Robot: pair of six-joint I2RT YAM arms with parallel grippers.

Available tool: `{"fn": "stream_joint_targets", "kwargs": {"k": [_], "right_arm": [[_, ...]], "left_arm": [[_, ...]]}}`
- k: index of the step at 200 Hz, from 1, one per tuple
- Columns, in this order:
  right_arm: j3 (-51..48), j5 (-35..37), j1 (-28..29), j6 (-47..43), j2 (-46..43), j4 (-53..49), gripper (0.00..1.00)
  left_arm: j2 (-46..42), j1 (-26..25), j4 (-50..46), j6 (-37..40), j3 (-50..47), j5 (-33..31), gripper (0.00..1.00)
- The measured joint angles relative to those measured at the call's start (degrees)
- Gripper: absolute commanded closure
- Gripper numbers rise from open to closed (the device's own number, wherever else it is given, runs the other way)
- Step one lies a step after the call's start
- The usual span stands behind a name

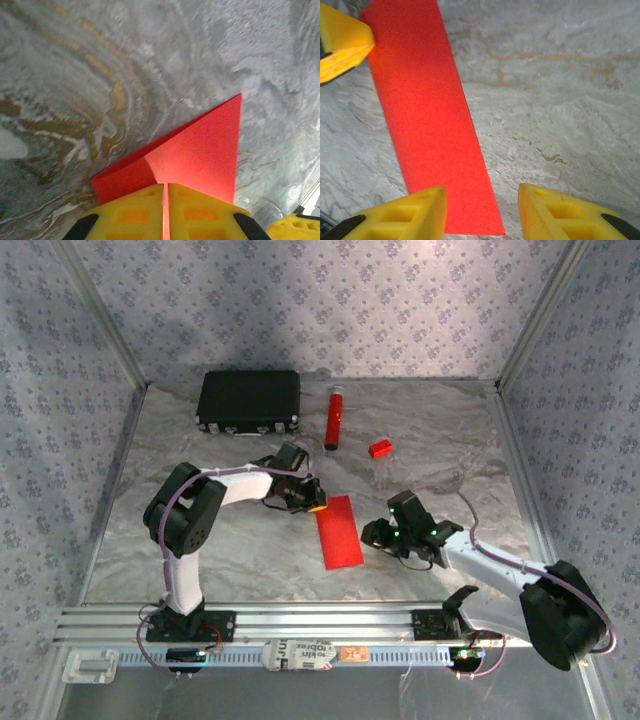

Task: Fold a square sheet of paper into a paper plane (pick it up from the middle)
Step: Fold the triangle a second time at the center of the table.

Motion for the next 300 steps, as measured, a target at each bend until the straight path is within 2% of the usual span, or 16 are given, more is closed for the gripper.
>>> {"fn": "stream_joint_targets", "kwargs": {"k": [60,92,144,254,300], "right_arm": [[1.27,-3.02,3.23,0.15,6.23,0.0,0.56],[1.31,-3.72,3.56,0.76,6.69,0.55,0.56],[1.31,-7.02,3.67,2.23,7.69,6.8,0.57],[0.94,-11.82,0.48,4.11,13.55,17.79,0.58],[0.33,-12.0,-0.52,5.44,13.77,18.62,0.55]], "left_arm": [[-0.02,1.49,6.14,0.2,-4.22,3.89,0.9],[-0.02,1.84,7.45,0.17,-4.87,4.94,0.9],[0.0,1.88,7.45,0.26,-4.81,5.25,0.9],[1.7,1.92,5.9,2.08,-2.38,6.64,0.9],[2.25,1.92,5.07,2.71,-1.36,6.78,0.9]]}}
